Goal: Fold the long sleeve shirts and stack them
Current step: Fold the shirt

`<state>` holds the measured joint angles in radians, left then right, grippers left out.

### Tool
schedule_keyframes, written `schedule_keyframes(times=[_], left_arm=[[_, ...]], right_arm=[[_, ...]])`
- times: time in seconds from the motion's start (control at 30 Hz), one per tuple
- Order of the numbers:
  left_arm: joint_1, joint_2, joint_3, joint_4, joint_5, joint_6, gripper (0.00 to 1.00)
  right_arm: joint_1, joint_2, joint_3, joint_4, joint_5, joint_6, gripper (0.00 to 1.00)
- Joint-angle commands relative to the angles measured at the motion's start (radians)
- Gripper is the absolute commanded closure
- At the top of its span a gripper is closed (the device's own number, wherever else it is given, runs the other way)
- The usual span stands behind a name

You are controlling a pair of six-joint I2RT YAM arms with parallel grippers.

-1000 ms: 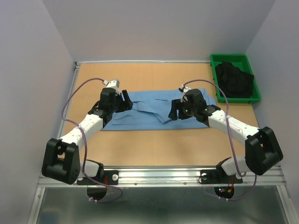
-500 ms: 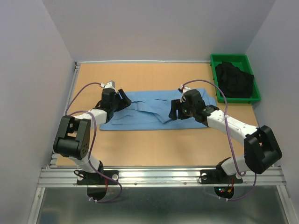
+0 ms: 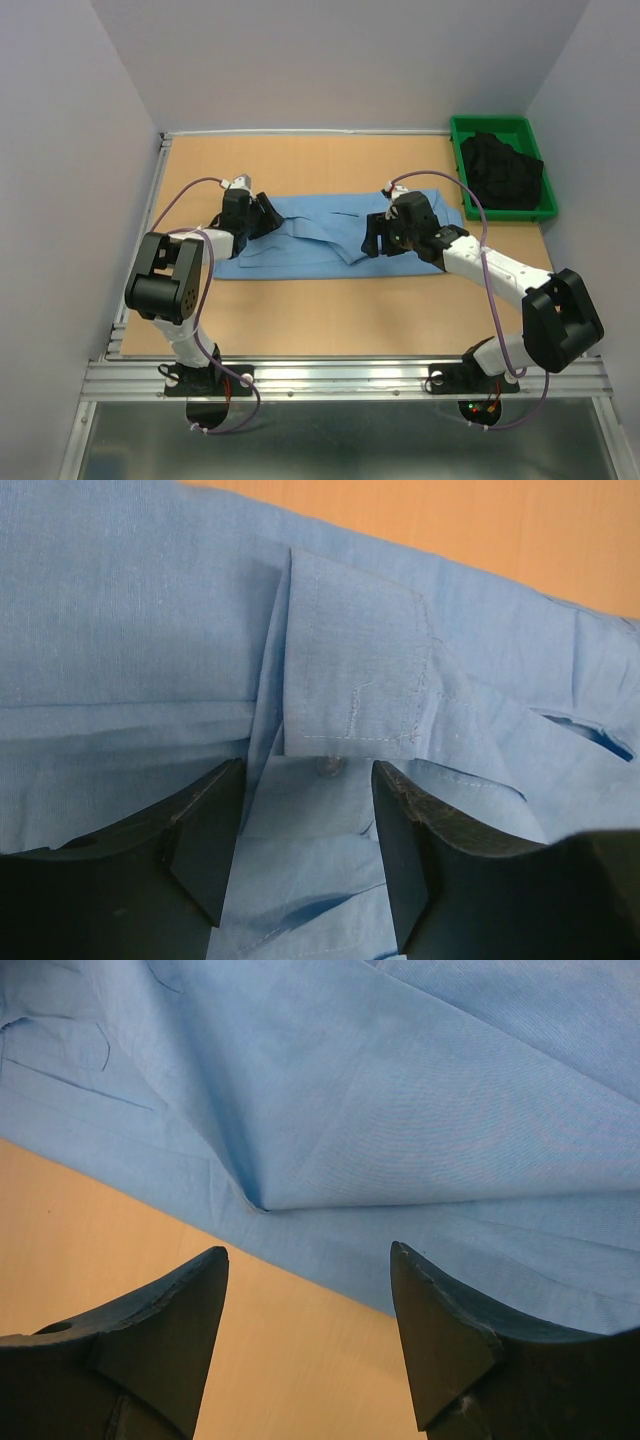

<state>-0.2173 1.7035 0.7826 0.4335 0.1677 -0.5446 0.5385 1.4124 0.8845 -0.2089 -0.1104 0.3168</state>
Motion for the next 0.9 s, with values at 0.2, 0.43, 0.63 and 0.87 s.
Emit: schedule_keyframes(times=[0.2, 0.43, 0.63, 0.87], left_arm=[[0.004, -0.027, 0.009, -0.005, -0.036, -0.015, 0.37], [0.004, -0.030, 0.001, 0.002, 0.004, -0.006, 0.63], [0.004, -0.047, 0.014, 0.004, 0.042, 0.000, 0.91], [0.003, -0.156, 0.044, -0.036, 0.055, 0.024, 1.00]], right_arm=[[0.011, -0.030, -0.012, 0.040, 0.003, -0.031, 0.29], [0.012, -0.015, -0.015, 0.043, -0.006, -0.024, 0.29], [0.023, -0.007, -0.005, 0.049, 0.006, -0.039, 0.30], [0.064, 0.011, 0.013, 0.062, 0.021, -0.073, 0.30]])
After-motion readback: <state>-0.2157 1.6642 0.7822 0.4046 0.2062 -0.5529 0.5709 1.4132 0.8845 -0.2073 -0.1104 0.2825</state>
